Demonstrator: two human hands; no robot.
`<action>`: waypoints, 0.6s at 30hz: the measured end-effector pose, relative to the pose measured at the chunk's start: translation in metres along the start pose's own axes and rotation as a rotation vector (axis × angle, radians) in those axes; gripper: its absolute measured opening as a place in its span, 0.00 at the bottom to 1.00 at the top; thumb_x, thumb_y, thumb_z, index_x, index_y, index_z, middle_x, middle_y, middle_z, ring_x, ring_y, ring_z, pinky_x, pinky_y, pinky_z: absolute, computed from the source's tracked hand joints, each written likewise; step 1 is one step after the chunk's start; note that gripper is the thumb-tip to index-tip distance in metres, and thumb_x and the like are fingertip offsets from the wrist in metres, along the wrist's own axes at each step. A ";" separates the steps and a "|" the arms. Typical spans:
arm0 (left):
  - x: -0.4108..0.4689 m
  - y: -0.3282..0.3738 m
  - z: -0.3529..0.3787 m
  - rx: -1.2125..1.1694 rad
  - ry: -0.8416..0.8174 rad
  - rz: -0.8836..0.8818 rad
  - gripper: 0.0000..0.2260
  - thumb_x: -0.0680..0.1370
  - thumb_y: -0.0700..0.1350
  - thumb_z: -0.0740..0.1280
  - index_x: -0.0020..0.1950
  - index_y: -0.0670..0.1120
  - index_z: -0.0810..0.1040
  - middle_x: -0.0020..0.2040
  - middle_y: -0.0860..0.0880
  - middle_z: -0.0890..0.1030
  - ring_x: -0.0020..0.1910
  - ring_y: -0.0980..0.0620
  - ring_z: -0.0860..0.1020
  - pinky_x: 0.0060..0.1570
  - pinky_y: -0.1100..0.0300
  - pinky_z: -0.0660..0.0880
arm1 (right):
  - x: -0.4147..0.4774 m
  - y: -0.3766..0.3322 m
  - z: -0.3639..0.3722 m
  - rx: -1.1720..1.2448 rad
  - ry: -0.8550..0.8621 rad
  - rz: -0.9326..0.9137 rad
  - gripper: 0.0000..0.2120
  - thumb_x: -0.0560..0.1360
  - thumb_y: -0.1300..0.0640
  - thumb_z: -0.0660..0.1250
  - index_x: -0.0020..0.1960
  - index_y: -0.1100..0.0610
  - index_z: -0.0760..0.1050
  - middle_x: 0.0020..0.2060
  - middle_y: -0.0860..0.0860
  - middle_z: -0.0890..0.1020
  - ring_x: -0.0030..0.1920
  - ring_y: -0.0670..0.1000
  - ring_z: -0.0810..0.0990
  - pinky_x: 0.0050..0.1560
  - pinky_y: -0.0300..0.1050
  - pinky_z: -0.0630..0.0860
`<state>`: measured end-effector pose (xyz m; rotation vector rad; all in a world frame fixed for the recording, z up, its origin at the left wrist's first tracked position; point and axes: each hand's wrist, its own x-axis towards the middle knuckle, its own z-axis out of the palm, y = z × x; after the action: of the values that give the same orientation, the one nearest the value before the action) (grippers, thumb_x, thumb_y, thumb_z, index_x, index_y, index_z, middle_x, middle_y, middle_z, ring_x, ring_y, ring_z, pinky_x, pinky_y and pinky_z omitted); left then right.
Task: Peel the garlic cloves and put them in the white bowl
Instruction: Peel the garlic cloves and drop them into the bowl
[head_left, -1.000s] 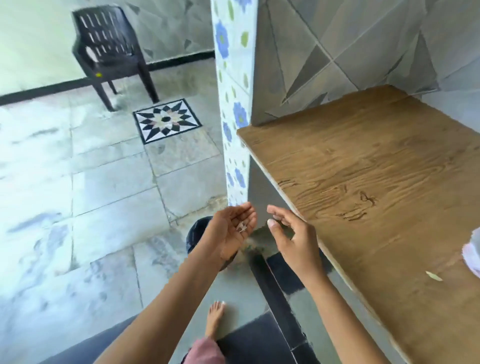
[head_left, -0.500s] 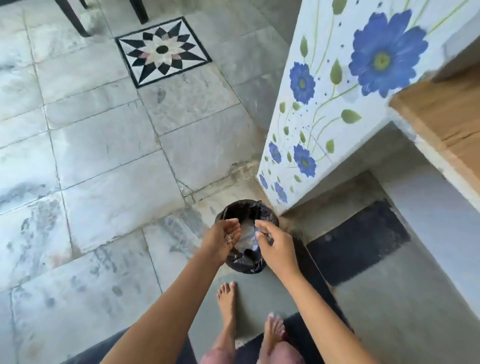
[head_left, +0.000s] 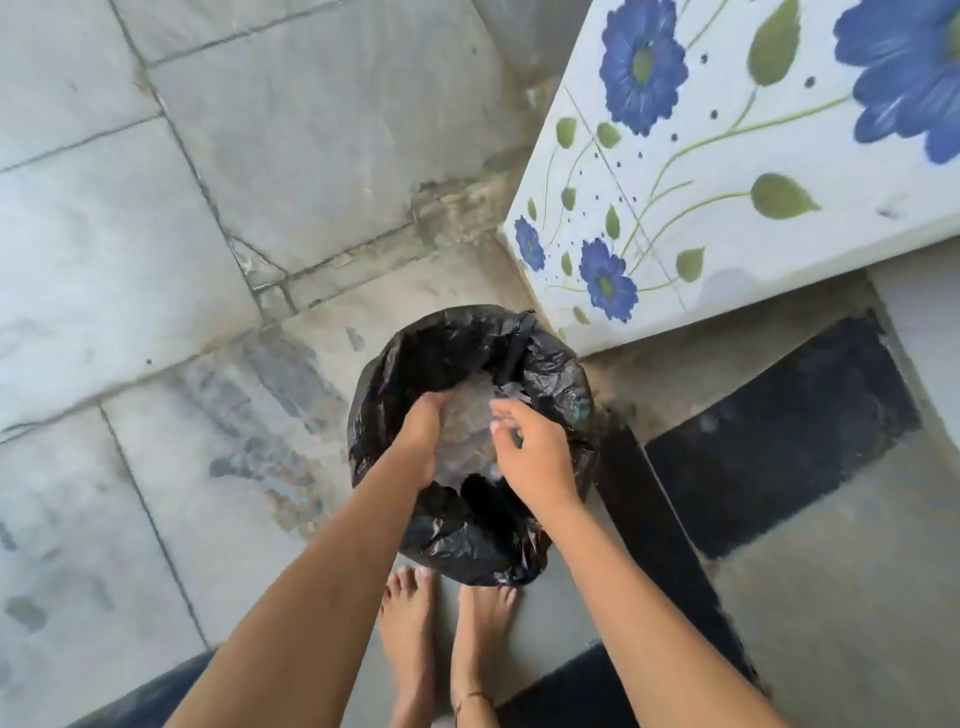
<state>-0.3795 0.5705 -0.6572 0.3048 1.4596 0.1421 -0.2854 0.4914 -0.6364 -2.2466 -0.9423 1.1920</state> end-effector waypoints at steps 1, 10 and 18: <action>0.009 -0.004 0.001 0.004 -0.013 0.003 0.13 0.82 0.45 0.53 0.52 0.43 0.76 0.43 0.51 0.82 0.39 0.56 0.79 0.26 0.65 0.73 | 0.004 0.006 0.003 -0.003 -0.004 0.003 0.14 0.78 0.58 0.61 0.63 0.55 0.76 0.58 0.50 0.80 0.59 0.48 0.77 0.61 0.46 0.73; -0.002 -0.003 0.000 -0.258 -0.131 0.001 0.23 0.83 0.55 0.47 0.74 0.47 0.64 0.75 0.45 0.63 0.74 0.45 0.60 0.70 0.47 0.59 | -0.015 -0.011 0.023 0.297 -0.365 0.016 0.20 0.83 0.51 0.50 0.74 0.52 0.60 0.71 0.42 0.63 0.72 0.40 0.58 0.69 0.30 0.54; -0.085 0.009 -0.017 -0.079 -0.066 0.139 0.19 0.83 0.49 0.52 0.71 0.45 0.67 0.67 0.46 0.73 0.64 0.48 0.72 0.65 0.54 0.66 | -0.040 -0.039 -0.012 0.083 -0.115 0.134 0.21 0.81 0.51 0.56 0.73 0.55 0.63 0.71 0.51 0.68 0.70 0.51 0.66 0.67 0.44 0.62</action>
<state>-0.4047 0.5576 -0.5751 0.3436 1.3636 0.2984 -0.3061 0.4874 -0.5832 -2.2252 -0.7785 1.4053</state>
